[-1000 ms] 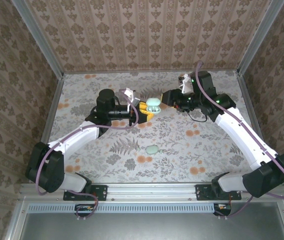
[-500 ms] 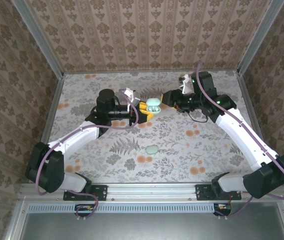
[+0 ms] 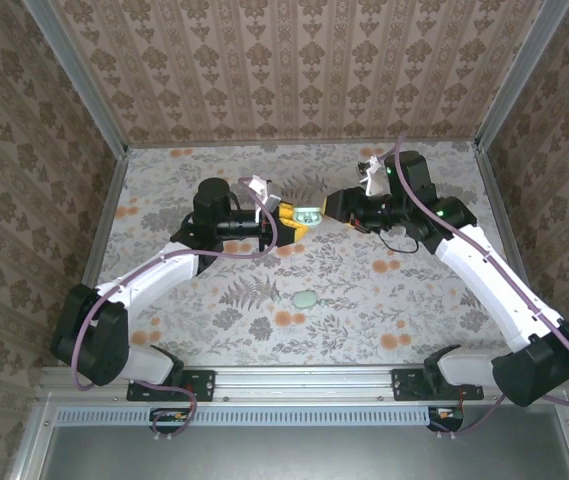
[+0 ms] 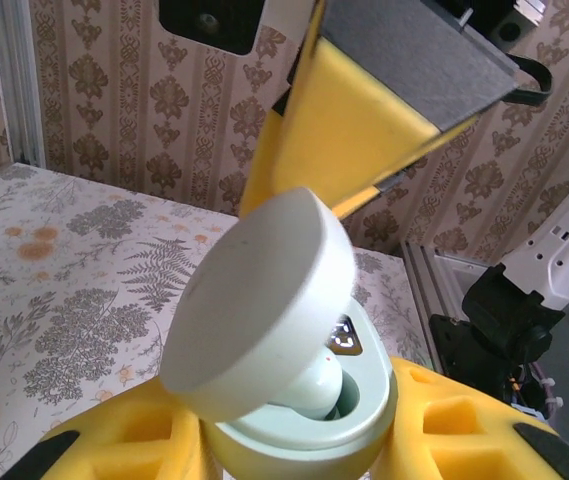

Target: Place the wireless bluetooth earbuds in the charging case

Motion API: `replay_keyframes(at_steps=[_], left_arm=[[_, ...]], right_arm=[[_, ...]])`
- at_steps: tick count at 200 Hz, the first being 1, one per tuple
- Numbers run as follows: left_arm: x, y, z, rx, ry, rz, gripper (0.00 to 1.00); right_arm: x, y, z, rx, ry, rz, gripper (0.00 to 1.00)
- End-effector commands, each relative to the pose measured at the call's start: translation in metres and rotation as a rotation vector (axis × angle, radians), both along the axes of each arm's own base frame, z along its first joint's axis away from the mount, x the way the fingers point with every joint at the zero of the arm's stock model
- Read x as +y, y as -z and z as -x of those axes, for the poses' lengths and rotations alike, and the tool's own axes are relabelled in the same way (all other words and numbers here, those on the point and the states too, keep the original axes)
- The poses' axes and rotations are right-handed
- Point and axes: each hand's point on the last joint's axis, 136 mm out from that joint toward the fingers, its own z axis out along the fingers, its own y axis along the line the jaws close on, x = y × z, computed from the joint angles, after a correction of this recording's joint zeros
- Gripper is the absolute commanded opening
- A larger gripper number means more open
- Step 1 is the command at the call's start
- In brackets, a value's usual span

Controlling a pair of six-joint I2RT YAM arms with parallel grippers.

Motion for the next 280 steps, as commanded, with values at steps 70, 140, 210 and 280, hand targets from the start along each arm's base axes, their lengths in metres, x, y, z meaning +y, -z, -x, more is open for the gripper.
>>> replay_keyframes(at_steps=[70, 140, 210, 280], left_arm=[[-0.003, -0.026, 0.016, -0.065, 0.043, 0.043, 0.20], [-0.004, -0.034, 0.010, -0.064, 0.009, 0.063, 0.20], [-0.008, -0.035, -0.001, -0.027, -0.030, 0.086, 0.20], [-0.008, -0.028, -0.001, 0.000, -0.025, 0.086, 0.20]], right_arm=[[-0.009, -0.030, 0.024, -0.082, 0.046, -0.067, 0.56], [0.013, -0.010, 0.018, 0.023, 0.046, -0.224, 0.67], [0.034, -0.009, 0.009, 0.092, 0.017, -0.337, 0.67], [0.045, -0.013, -0.004, 0.107, 0.002, -0.378, 0.29]])
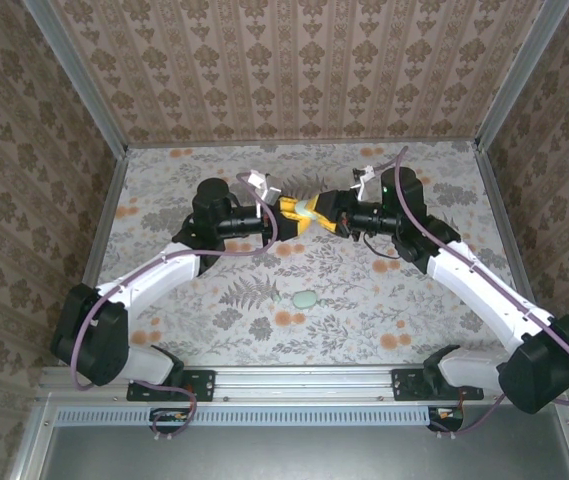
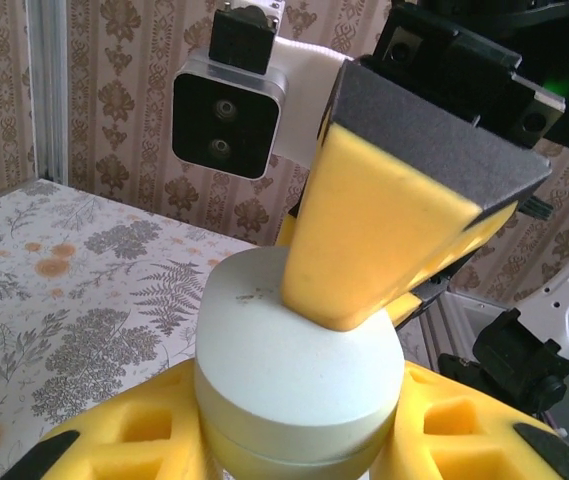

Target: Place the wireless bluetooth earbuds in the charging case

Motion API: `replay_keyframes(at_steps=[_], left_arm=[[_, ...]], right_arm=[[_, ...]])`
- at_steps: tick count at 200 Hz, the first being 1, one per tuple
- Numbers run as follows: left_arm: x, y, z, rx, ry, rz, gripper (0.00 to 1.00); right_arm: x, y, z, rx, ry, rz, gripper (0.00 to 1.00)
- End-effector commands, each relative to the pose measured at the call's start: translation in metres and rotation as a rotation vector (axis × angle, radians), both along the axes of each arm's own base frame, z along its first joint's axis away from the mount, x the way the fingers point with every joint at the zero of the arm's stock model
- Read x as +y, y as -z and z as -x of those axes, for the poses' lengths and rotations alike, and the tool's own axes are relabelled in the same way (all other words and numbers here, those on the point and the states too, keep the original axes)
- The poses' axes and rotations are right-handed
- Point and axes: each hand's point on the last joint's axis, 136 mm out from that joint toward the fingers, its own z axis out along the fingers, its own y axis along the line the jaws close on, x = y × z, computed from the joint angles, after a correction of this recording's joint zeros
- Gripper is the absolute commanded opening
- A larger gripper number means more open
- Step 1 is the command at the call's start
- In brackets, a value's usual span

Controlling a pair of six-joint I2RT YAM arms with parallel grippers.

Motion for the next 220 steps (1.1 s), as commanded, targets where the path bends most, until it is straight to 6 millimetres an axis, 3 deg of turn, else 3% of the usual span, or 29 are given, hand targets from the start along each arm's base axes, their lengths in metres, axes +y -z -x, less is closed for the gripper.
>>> replay_keyframes(at_steps=[1, 14, 69, 100, 122, 127, 173, 177, 220], left_arm=[[-0.004, -0.014, 0.008, -0.040, 0.037, 0.040, 0.20], [-0.004, -0.011, 0.008, -0.035, 0.037, 0.031, 0.23], [0.003, 0.001, 0.009, -0.060, -0.012, -0.037, 0.59], [0.019, 0.011, 0.004, -0.087, -0.109, -0.098, 0.78], [0.035, 0.019, -0.003, -0.089, -0.187, -0.159, 0.84], [0.039, 0.021, -0.006, -0.088, -0.206, -0.171, 0.85], [0.086, 0.037, -0.027, -0.061, -0.412, -0.240, 0.86], [0.096, 0.038, -0.034, -0.054, -0.450, -0.245, 0.86], [0.128, 0.058, -0.041, -0.010, -0.555, -0.274, 0.86]], right_arm=[[0.011, -0.006, 0.001, -0.002, -0.042, -0.031, 0.28], [0.011, -0.005, -0.001, 0.000, -0.039, -0.033, 0.24], [0.010, -0.006, -0.016, -0.002, -0.013, -0.031, 0.20], [0.004, 0.000, -0.030, 0.006, 0.017, 0.011, 0.20], [0.002, 0.008, -0.039, 0.009, 0.025, 0.070, 0.20], [0.004, 0.021, -0.044, 0.034, 0.023, 0.093, 0.20], [0.018, 0.066, -0.074, 0.080, -0.019, 0.201, 0.19], [0.020, 0.070, -0.077, 0.084, -0.023, 0.211, 0.19], [0.060, 0.129, -0.113, 0.137, -0.125, 0.287, 0.18]])
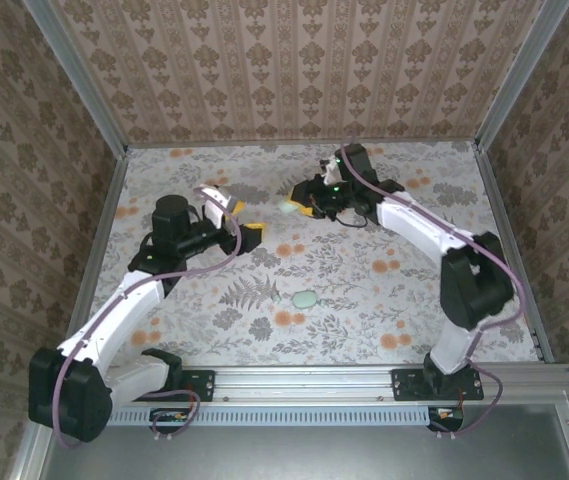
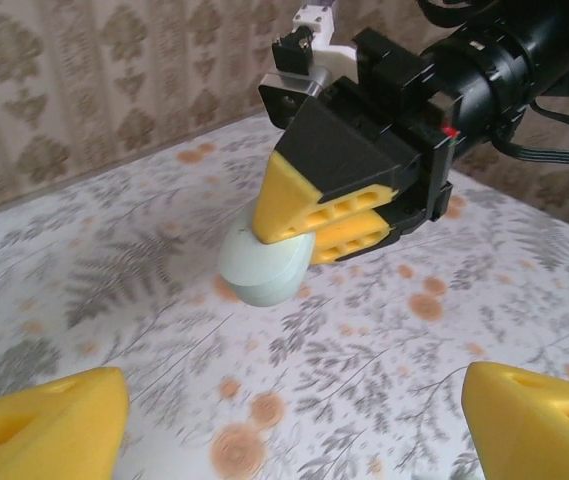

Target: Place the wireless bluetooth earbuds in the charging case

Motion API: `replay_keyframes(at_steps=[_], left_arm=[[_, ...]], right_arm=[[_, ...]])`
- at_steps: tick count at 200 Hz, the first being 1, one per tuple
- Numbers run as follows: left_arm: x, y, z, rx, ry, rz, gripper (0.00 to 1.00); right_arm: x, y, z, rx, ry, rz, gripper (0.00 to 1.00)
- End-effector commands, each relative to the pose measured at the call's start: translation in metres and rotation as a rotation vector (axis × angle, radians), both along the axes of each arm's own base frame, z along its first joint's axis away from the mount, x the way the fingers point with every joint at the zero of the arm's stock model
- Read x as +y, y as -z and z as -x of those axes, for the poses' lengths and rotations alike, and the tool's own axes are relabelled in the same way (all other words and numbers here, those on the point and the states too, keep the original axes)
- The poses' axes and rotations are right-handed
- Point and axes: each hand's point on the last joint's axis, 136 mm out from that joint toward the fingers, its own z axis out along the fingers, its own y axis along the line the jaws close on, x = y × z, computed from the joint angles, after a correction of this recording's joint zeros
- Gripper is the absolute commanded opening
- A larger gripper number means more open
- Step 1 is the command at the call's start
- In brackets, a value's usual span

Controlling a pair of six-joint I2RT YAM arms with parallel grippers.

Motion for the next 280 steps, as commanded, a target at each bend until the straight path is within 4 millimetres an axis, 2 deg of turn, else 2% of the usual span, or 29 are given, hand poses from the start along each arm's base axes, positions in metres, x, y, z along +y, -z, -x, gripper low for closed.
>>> replay_keyframes(at_steps=[1, 37, 64, 91, 143, 161, 194, 239, 280], left_arm=[[0.015, 0.014, -0.001, 0.014, -0.055, -0.030, 0.86], [0.025, 0.031, -0.006, 0.050, -0.095, -0.027, 0.87], [0.029, 0.039, -0.010, 0.062, -0.114, -0.016, 0.86], [0.030, 0.040, -0.011, 0.063, -0.114, 0.001, 0.86], [0.028, 0.049, -0.013, 0.080, -0.107, 0.011, 0.86], [0.027, 0.048, -0.014, 0.078, -0.105, 0.010, 0.86], [0.029, 0.044, -0.013, 0.068, -0.105, 0.001, 0.86], [0.032, 0.036, -0.007, 0.065, -0.111, -0.006, 0.86], [0.034, 0.031, 0.002, 0.060, -0.106, -0.013, 0.86]], right_arm=[[0.024, 0.027, -0.012, 0.003, -0.081, 0.049, 0.18], [0.061, 0.077, -0.038, 0.051, -0.147, 0.079, 0.18], [0.077, 0.110, -0.053, 0.092, -0.172, 0.087, 0.18], [0.080, 0.134, -0.058, 0.121, -0.186, 0.117, 0.18], [0.071, 0.157, -0.055, 0.161, -0.189, 0.187, 0.29], [0.067, 0.157, -0.053, 0.164, -0.189, 0.210, 0.36], [0.057, 0.144, -0.050, 0.145, -0.190, 0.247, 0.46], [0.031, 0.115, -0.040, 0.096, -0.177, 0.322, 0.50], [0.007, 0.087, -0.014, 0.034, -0.192, 0.386, 0.53]])
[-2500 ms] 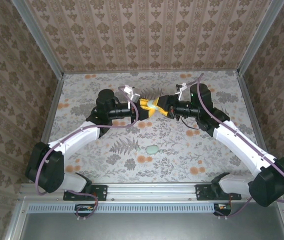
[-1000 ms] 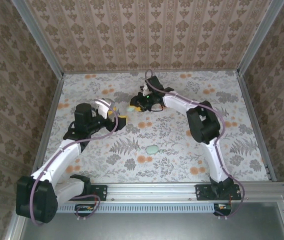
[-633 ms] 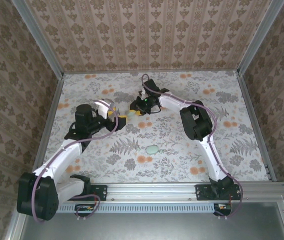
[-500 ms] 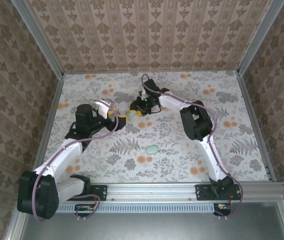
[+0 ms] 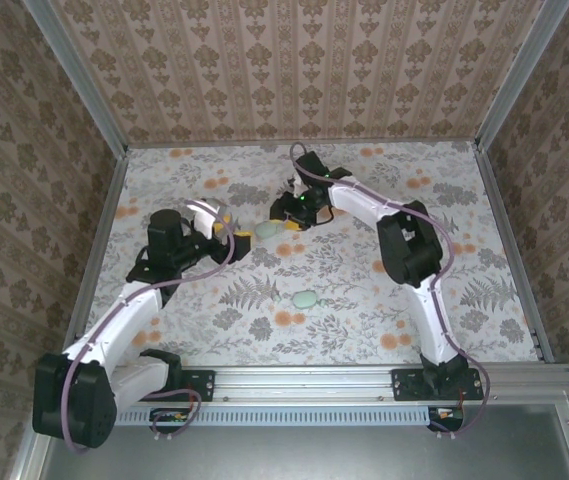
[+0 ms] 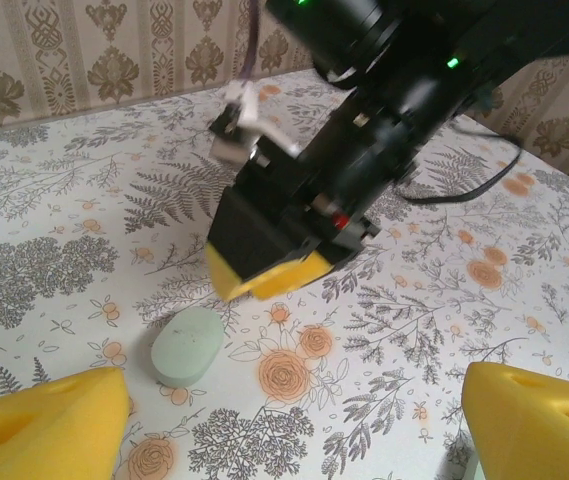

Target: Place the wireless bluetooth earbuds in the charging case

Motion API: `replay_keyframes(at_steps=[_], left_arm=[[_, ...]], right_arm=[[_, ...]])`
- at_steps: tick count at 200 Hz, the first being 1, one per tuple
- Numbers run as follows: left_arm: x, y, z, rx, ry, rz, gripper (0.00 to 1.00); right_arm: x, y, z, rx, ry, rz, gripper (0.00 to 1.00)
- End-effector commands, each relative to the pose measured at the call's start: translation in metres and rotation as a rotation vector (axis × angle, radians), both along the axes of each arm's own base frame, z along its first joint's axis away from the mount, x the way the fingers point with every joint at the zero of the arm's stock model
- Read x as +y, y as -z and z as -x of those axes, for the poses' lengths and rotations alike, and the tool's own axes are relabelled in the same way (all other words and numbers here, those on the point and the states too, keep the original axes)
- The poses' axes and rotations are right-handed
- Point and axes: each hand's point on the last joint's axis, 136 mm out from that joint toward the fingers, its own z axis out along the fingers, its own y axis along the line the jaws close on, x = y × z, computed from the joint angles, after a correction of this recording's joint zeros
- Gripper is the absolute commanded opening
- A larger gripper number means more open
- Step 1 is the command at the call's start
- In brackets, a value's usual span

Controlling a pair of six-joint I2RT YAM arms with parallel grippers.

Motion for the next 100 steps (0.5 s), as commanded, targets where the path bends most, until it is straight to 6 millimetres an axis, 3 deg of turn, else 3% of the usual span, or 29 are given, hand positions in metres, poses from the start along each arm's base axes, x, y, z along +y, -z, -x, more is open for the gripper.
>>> replay_keyframes(at_steps=[1, 26, 45, 69, 100], left_arm=[[0.002, -0.012, 0.007, -0.020, 0.013, -0.001, 0.86], [0.000, -0.010, 0.014, 0.003, 0.035, -0.011, 0.84], [-0.006, -0.007, 0.022, 0.002, 0.081, -0.018, 0.83], [-0.034, 0.005, 0.047, -0.003, 0.231, -0.084, 0.82], [-0.069, 0.042, 0.072, 0.005, 0.388, -0.256, 0.82]], right_arm=[[-0.020, -0.032, 0.018, -0.074, -0.030, 0.053, 0.53], [-0.032, -0.041, 0.051, -0.125, -0.118, 0.060, 0.53], [-0.052, -0.036, 0.078, -0.126, -0.145, 0.112, 0.53], [-0.080, -0.028, 0.110, -0.121, -0.111, 0.161, 0.54], [-0.109, -0.027, 0.140, -0.131, -0.040, 0.194, 0.55]])
